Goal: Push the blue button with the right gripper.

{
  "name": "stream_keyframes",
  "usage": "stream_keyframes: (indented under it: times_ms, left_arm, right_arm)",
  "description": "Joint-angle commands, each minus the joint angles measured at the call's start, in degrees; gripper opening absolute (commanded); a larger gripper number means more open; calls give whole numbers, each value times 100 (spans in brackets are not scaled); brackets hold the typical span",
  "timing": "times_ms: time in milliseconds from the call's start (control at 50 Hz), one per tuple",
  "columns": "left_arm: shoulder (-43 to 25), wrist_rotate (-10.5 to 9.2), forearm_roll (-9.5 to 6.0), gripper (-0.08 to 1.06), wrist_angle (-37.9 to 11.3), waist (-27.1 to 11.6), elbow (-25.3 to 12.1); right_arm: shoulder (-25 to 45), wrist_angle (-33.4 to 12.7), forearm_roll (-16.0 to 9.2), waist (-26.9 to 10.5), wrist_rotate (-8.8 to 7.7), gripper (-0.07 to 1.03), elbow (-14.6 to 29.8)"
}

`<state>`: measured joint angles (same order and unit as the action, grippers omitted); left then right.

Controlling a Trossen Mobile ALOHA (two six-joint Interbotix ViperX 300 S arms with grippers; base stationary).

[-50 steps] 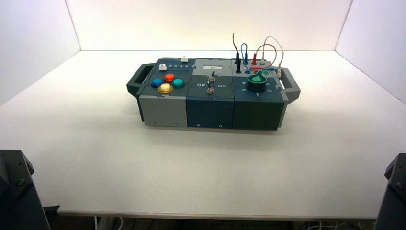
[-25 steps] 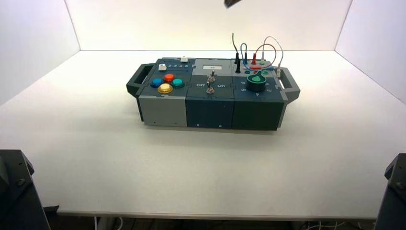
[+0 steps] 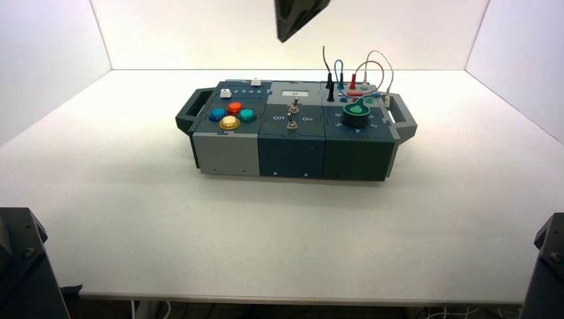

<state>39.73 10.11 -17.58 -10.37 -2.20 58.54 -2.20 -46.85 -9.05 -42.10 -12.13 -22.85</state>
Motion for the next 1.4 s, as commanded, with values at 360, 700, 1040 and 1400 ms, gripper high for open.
stream_keyframes:
  times_ms: [360,700,1040,1400]
  left_arm:
    - [0,44,-9,-3,-1459,44,-606]
    - [-18,79,-18,-3,-2206,158,-914]
    - [-255,264,-466,-3,-2619,158,-1020]
    - [-272,308,-536,-3,-2584,185,-1002]
  right_arm:
    - [844,-475,-26,-466,-844,-2,1055]
    - [1327,-545,-26,-554,-1037,-3,1477]
    - [1617,-563,18,-624,-1301,-3,1740]
    - [2109,-563,97,-694,-1424,-2,2180]
